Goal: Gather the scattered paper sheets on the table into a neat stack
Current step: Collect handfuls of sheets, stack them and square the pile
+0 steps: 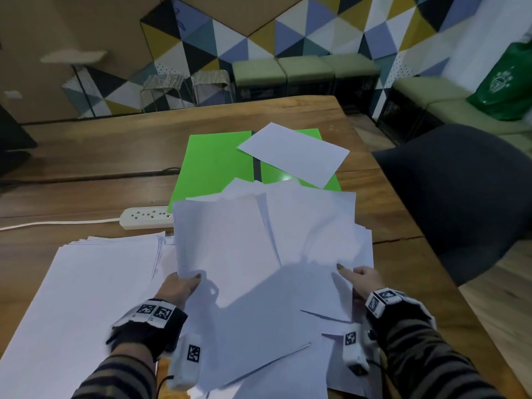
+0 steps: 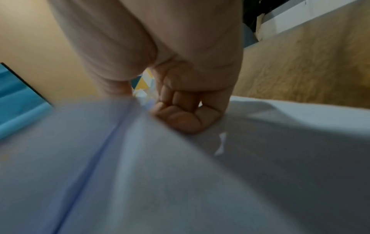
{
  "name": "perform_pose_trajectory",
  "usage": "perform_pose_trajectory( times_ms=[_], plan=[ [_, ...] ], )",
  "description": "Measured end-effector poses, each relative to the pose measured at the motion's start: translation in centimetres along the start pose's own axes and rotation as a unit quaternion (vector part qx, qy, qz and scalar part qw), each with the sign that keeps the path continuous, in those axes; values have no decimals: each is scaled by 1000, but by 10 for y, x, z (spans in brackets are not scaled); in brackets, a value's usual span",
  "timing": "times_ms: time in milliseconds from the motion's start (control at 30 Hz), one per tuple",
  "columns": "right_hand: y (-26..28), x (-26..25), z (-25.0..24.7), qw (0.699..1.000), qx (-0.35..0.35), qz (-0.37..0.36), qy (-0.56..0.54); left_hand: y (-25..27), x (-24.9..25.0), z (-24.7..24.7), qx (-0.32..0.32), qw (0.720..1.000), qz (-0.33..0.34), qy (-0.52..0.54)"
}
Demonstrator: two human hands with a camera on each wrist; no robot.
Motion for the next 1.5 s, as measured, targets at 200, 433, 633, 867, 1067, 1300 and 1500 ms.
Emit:
perform_pose_trajectory(
  times_ms=[200, 433, 633, 867, 1067, 1300, 1500],
  plan=[
    [-7, -8, 10, 999, -35, -32, -5, -1, -8, -2, 6, 1000, -6, 8],
    [-10, -19, -9, 989, 103, -84, -61, -4, -12, -13, 33, 999, -7, -6],
    [6, -34, -25, 948, 207, -150, -190, -14, -16, -15, 39, 999, -2, -35],
    [19, -61, -43, 902, 275, -168, -287, -10, -13, -21, 114, 990, 39, -78],
    [24, -77, -49, 880, 266, -169, -355, 3, 17, -50, 262, 949, 85, -155],
    [27, -89, -49, 867, 254, -160, -397, 8, 26, -75, 328, 933, 92, -113],
    [20, -87, -53, 868, 291, -101, -389, 1, 12, -48, 236, 957, 78, -147]
  ],
)
Point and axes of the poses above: each hand's wrist, its own y-axis away from the middle knuckle, its own z-axis out of the palm, x = y × z, the point moved 1 cm from there along -y, towards the middle knuckle, and after that the axes turned 8 degrees about y, right-handed, at the moved point
